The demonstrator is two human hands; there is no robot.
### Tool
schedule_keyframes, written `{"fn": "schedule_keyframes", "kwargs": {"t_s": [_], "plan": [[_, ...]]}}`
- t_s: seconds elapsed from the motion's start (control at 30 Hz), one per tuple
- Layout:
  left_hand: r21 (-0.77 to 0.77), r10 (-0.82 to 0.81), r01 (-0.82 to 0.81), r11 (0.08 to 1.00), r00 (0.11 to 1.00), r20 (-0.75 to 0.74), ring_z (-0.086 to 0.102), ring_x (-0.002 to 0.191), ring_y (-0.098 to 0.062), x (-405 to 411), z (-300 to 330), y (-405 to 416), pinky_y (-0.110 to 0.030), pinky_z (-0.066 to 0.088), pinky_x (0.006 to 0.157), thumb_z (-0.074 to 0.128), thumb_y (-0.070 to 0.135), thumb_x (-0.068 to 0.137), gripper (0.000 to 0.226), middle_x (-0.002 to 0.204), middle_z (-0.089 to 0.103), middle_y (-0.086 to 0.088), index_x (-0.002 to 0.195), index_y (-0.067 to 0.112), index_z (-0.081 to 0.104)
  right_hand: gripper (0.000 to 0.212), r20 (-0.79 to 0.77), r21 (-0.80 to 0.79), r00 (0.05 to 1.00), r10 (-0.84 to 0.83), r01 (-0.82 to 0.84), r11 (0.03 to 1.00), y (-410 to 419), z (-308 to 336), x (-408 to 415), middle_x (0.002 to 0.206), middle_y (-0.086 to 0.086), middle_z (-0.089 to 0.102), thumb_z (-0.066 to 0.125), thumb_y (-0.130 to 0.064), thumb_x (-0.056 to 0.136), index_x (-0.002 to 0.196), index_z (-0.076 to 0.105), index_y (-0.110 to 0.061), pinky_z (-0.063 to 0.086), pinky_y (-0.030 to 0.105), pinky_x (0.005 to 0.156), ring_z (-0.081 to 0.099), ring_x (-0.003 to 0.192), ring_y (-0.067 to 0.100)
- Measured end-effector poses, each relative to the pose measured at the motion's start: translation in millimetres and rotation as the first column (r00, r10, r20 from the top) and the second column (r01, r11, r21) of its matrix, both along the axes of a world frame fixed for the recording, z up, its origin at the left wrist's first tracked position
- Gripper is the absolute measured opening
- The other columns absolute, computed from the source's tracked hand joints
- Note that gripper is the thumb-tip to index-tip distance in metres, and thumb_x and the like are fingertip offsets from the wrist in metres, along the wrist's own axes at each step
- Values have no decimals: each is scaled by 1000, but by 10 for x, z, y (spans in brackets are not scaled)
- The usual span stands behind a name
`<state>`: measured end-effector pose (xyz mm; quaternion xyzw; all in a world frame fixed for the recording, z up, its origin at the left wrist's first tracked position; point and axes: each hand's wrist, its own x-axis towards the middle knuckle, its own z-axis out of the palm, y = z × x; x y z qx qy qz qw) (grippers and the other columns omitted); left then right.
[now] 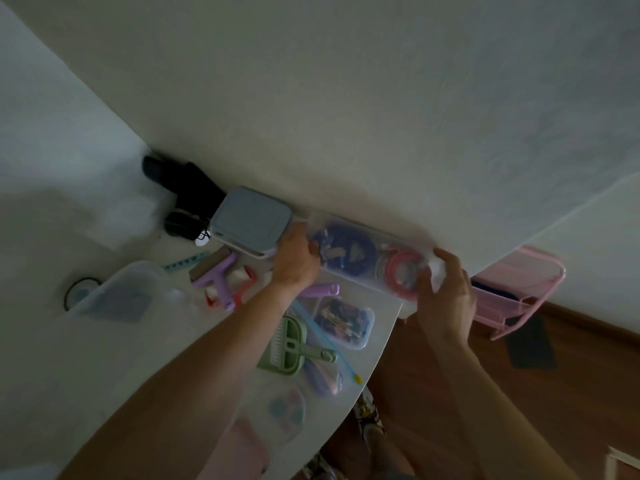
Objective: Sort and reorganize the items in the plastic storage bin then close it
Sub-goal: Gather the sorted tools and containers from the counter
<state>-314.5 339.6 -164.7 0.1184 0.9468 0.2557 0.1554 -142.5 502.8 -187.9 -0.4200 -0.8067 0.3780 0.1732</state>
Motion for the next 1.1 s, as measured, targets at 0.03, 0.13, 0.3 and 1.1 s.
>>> {"fn": "schedule_keyframes", "kwargs": {"t_s": [0.03,0.13,0.3,1.1], "plan": [[29,-6,7,1000,1000,-6,57,121,-38,19,105,-2,-38,42,99,51,13,98,36,131,60,-21,132,4,52,38,-21,18,1000,-5,5,1000,12,126,50,126,11,61,57,-26,98,134,47,-30,58,44,78,64,101,29],[125,-13,19,992,999,-45,60,120,-33,119,553,-81,-38,46,101,57,22,98,41,128,65,-16,136,8,52,38,-66,67,998,-3,7,998,38,634,189,128,7,62,53,-36,99,136,46,-36,58,42,80,66,99,25],[290,75,-21,957,982,-176,65,114,-22,393,1453,-667,-38,50,100,63,34,95,45,122,70,-8,134,12,57,37,-170,174,982,82,-52,983,-206,1631,185,135,4,58,53,-33,99,137,50,-34,49,40,94,59,115,26],[-22,685,-686,728,728,-32,64,111,-31,2112,1359,-4762,-37,48,96,72,52,83,90,122,67,-7,156,27,24,74,223,18,259,940,-965,262,-3926,1243,-654,124,3,58,68,-60,68,132,49,-27,45,32,92,56,117,24]]}}
